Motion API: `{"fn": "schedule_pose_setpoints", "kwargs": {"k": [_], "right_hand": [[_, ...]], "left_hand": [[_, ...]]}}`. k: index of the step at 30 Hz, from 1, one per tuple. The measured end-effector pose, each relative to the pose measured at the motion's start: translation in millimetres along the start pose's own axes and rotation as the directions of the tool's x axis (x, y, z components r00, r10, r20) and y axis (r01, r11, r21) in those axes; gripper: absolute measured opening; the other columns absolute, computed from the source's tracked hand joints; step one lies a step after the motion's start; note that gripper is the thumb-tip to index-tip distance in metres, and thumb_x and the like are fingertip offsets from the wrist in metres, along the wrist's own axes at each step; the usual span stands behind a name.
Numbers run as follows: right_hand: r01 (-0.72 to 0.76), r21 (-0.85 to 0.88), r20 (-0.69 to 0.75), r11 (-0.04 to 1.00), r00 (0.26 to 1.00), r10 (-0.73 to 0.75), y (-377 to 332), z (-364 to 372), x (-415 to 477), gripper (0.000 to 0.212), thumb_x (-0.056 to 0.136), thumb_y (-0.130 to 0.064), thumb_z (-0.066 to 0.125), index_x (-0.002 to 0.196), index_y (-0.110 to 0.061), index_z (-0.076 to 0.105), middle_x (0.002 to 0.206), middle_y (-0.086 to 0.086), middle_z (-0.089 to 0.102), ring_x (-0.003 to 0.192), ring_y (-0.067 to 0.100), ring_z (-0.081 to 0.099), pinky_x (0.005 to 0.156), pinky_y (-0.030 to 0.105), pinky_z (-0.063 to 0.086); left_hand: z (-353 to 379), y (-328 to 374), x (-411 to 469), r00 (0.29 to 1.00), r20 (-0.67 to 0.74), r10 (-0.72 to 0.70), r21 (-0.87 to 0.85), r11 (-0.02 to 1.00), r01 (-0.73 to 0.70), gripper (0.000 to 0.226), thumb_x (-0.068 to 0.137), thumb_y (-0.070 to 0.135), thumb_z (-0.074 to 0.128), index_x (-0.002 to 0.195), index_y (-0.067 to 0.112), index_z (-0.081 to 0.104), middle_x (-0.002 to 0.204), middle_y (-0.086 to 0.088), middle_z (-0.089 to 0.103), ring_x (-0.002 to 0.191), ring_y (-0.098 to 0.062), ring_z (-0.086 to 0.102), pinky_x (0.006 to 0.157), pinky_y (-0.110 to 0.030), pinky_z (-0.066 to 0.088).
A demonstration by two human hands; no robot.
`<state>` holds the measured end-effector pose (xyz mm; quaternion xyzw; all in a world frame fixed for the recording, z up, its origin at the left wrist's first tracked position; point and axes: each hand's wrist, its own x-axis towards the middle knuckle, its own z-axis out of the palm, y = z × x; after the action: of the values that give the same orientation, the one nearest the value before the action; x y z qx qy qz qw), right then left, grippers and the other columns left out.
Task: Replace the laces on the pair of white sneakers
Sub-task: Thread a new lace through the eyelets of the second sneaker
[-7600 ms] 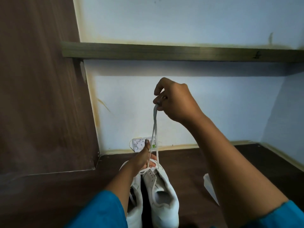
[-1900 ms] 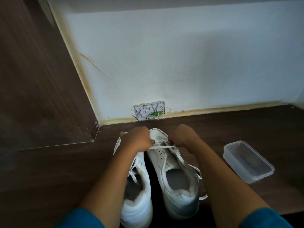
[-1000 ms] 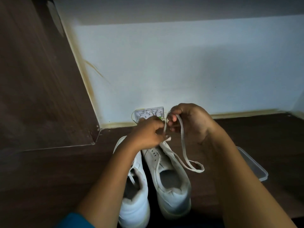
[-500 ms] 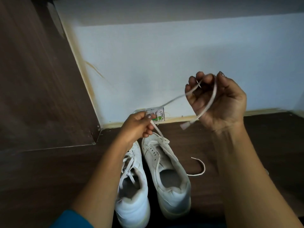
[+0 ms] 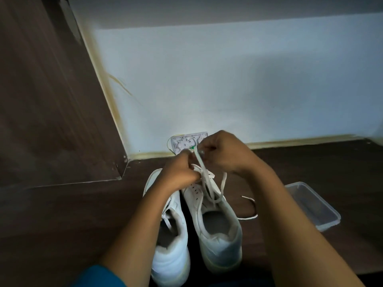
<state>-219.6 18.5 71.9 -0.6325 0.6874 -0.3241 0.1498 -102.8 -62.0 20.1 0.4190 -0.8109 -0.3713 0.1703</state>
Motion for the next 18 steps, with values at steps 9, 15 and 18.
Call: {"fn": "schedule_pose_setpoints", "kwargs": {"k": [9,15,18], "right_hand": [[-0.057,-0.134,0.020,0.989,0.998,0.060,7.9,16.3,10.2,0.026,0.084,-0.014,0.057,0.060,-0.021,0.061,0.055,-0.008,0.054,0.060,0.007,0.050,0.056,0.024,0.036],[-0.043,-0.100,-0.106,0.994,0.994,0.032,15.3,22.0,13.0,0.020,0.083,-0.005,0.057,0.083,-0.021,0.070,0.077,-0.009,0.065,0.074,0.007,0.057,0.062,0.017,0.041],[-0.073,-0.117,-0.171,0.990,0.984,0.052,23.3,22.1,13.0,0.021,0.085,-0.006,0.057,0.097,-0.019,0.070,0.070,-0.013,0.058,0.067,0.007,0.050,0.058,0.016,0.035]], "left_hand": [[-37.4,-3.1,-7.5,0.898,-0.079,0.432,-0.417,0.804,-0.424,0.043,0.073,-0.011,0.067,0.104,0.017,0.071,0.098,0.009,0.065,0.082,-0.014,0.059,0.078,-0.021,0.050],[-64.1,1.6,-15.4,0.864,-0.096,0.495,-0.488,0.733,-0.474,0.028,0.079,0.017,0.058,0.053,0.024,0.065,0.079,-0.001,0.072,0.093,-0.021,0.067,0.091,-0.034,0.047],[-79.2,12.1,-22.6,0.894,-0.132,0.429,-0.672,0.624,-0.399,0.043,0.086,0.019,0.043,0.042,0.023,0.043,0.042,0.002,0.038,0.036,-0.014,0.041,0.065,-0.031,0.051]]}}
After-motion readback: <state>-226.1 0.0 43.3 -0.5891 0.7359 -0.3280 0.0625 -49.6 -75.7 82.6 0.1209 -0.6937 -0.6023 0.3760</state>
